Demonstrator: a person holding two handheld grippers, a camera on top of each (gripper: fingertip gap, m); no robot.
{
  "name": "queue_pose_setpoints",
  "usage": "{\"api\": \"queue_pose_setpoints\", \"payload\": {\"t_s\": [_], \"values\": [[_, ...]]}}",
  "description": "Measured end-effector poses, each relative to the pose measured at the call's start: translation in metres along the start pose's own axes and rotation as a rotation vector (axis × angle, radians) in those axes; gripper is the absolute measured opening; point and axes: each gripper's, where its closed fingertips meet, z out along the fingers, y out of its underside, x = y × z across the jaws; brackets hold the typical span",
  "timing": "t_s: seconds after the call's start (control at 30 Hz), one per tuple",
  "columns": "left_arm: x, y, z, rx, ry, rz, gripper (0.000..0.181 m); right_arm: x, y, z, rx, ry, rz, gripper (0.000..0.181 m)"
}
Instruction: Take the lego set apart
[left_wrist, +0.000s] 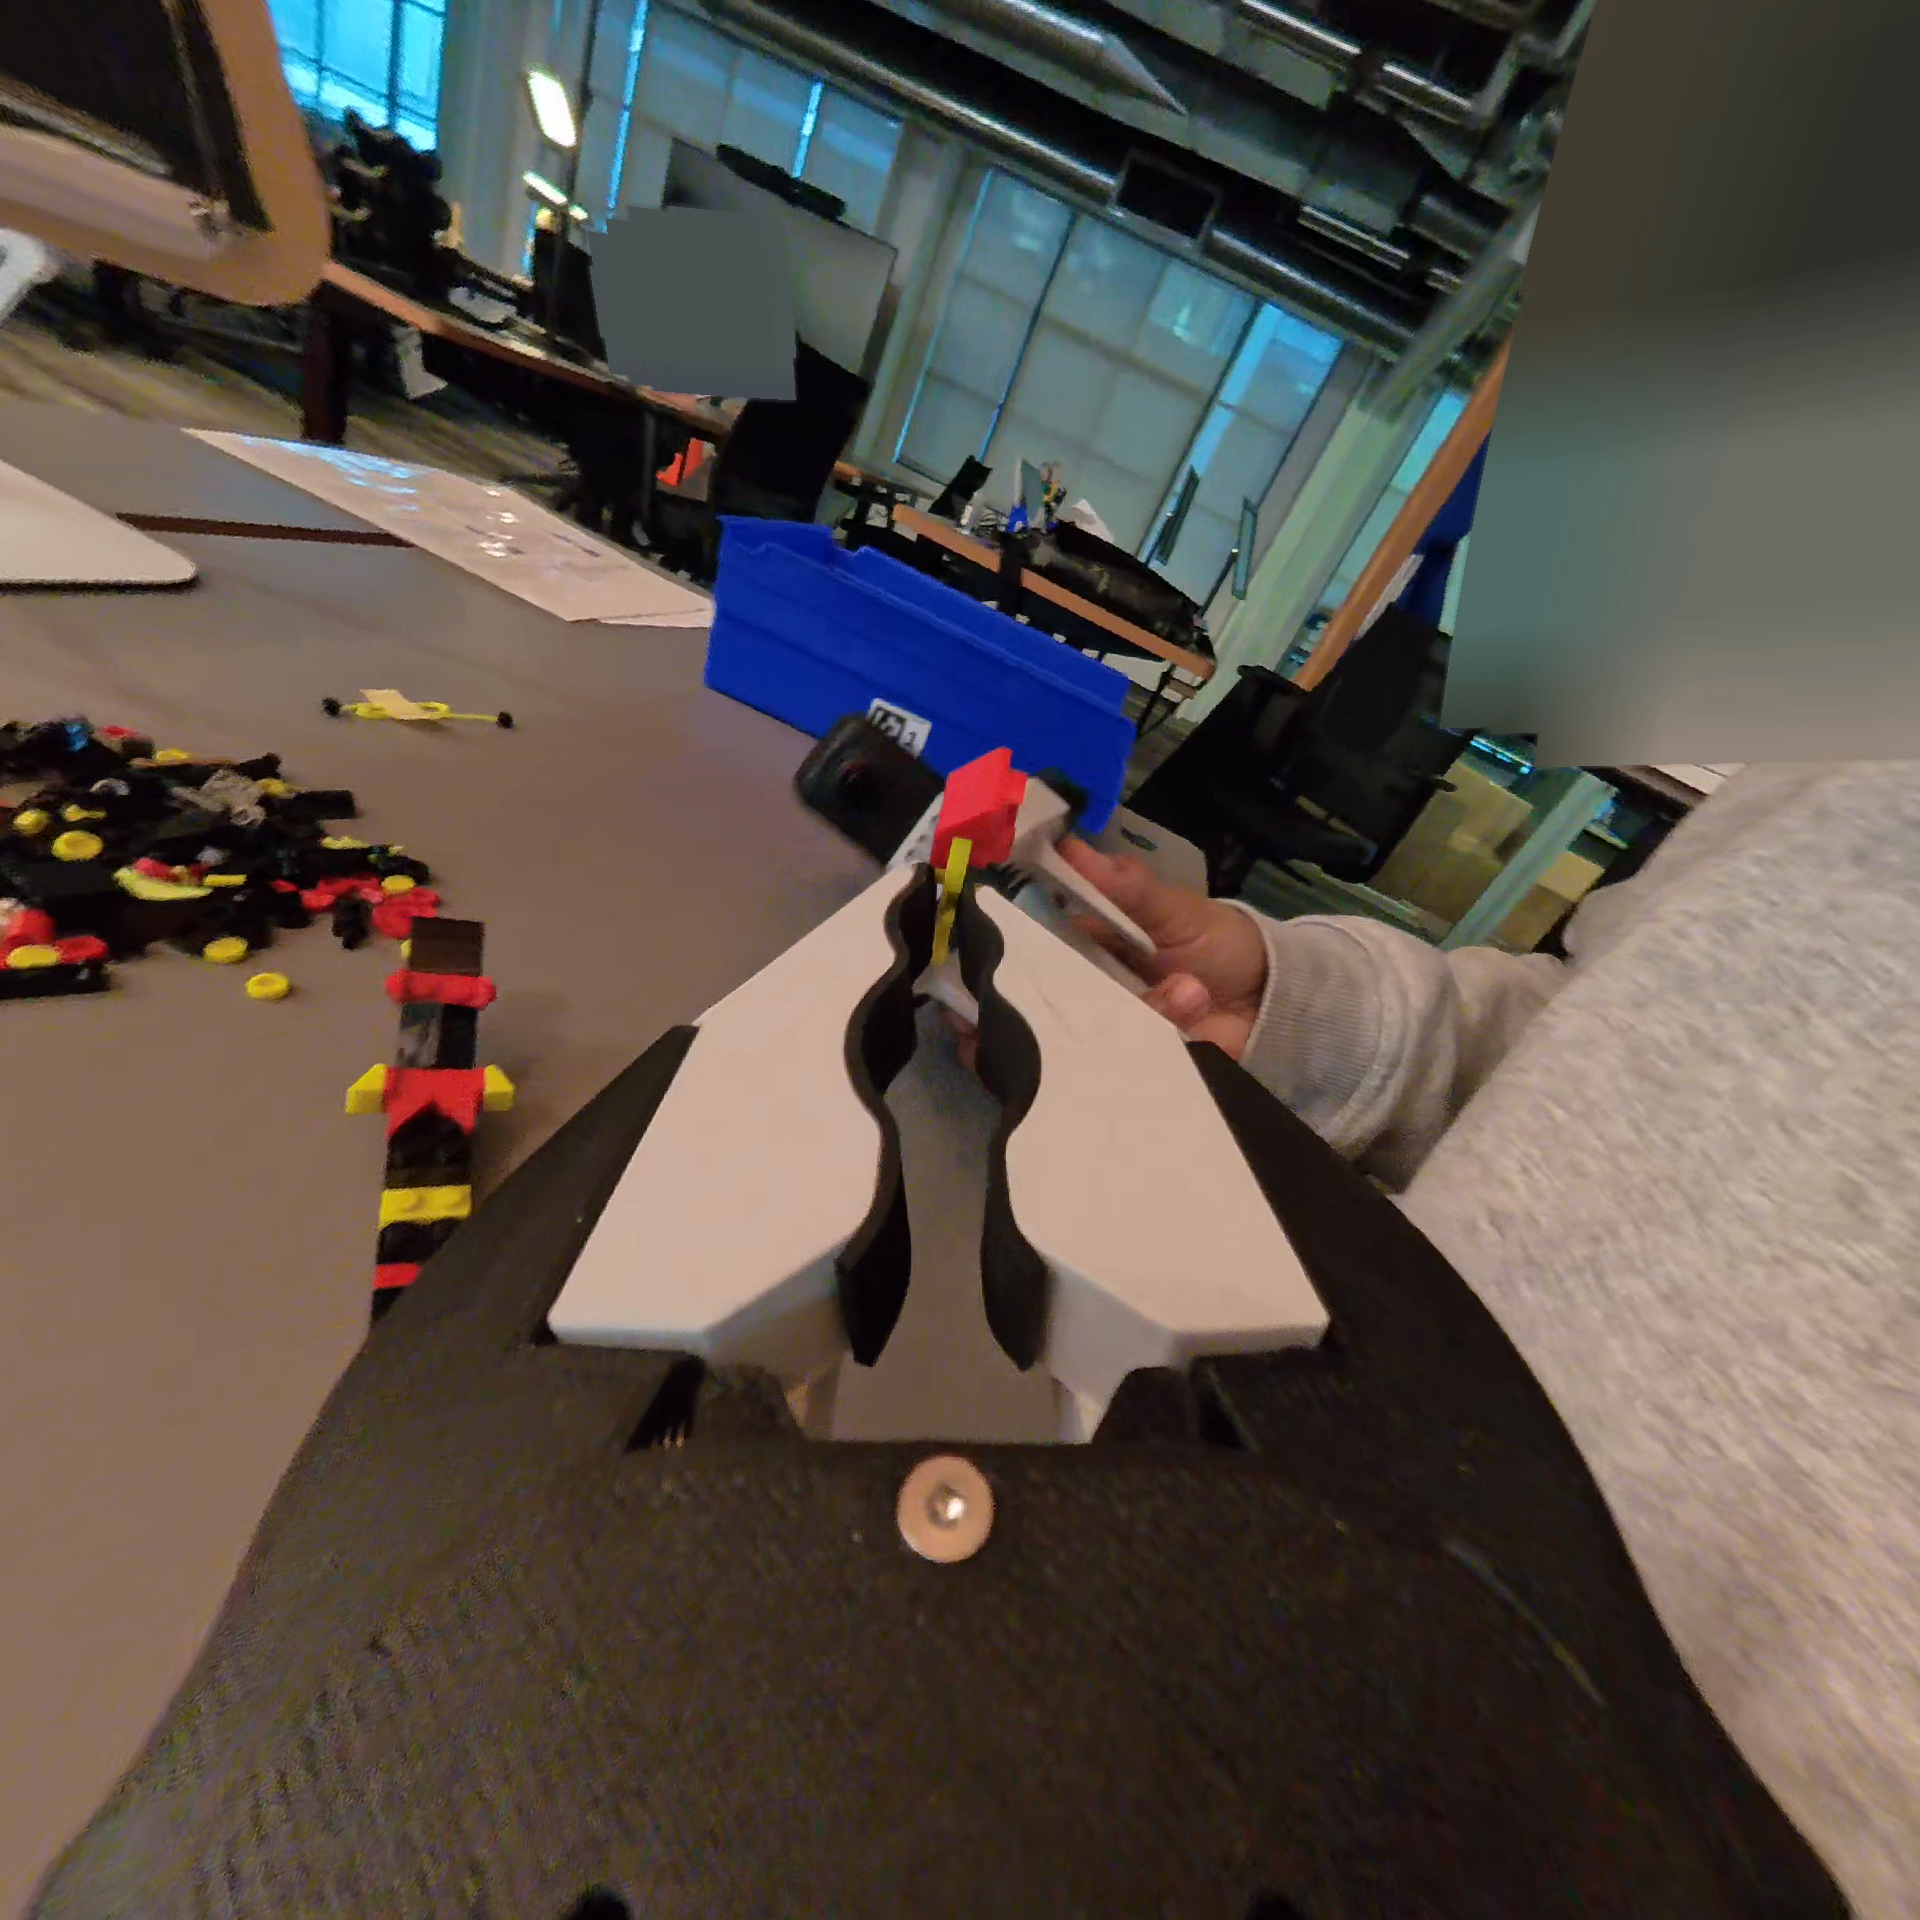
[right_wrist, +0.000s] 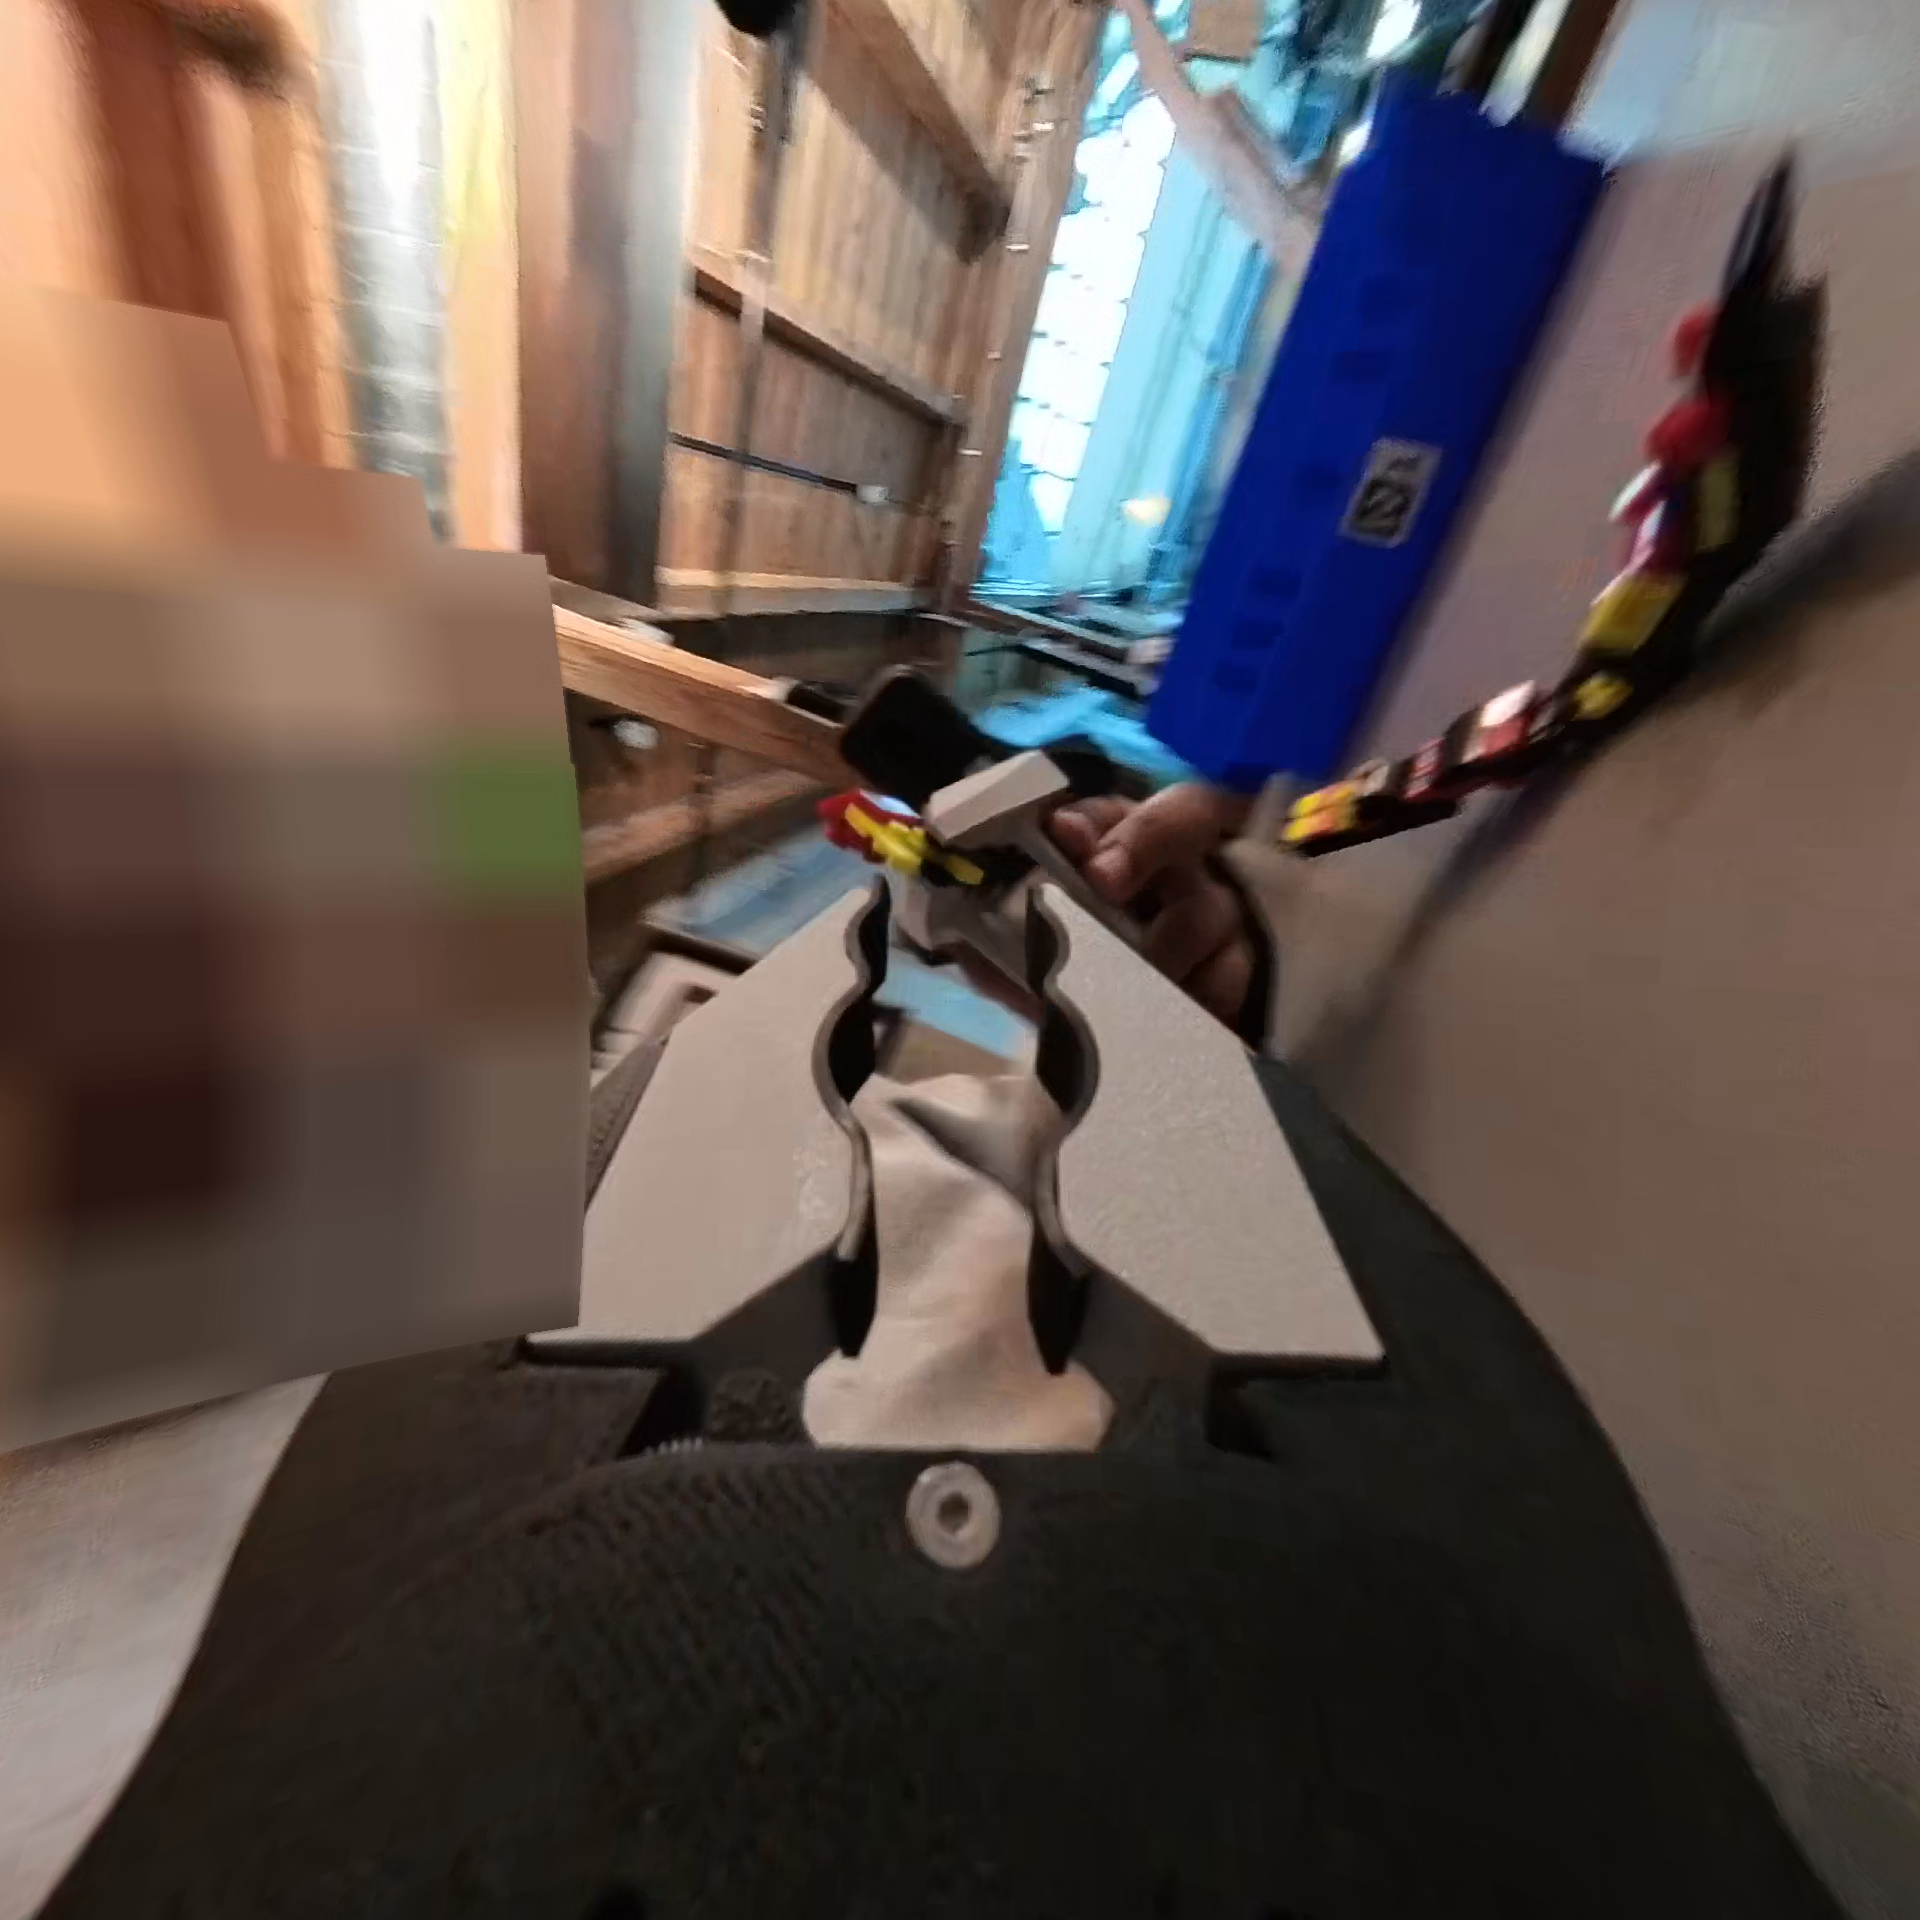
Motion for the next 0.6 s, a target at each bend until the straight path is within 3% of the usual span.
{"api": "queue_pose_setpoints", "payload": {"t_s": [0.03,0.17,0.33,0.47,0.6], "values": [[-0.006,0.001,0.000,-0.007,-0.028,-0.016,0.002,0.005,-0.002,-0.001,-0.007,0.085,-0.108,0.024],[-0.026,0.013,0.001,-0.056,-0.129,-0.122,0.002,0.015,-0.014,-0.008,-0.036,0.488,-0.729,0.037],[-0.016,0.020,0.008,-0.073,-0.011,-0.379,0.002,0.008,-0.012,-0.004,-0.136,0.754,-1.352,0.033],[-0.010,0.023,0.008,-0.095,0.040,-0.473,0.002,-0.001,-0.004,0.002,-0.157,0.777,-1.600,0.020],[-0.001,0.029,0.012,-0.143,0.074,-0.462,0.002,-0.003,0.000,0.006,-0.166,0.741,-1.606,0.021]]}}
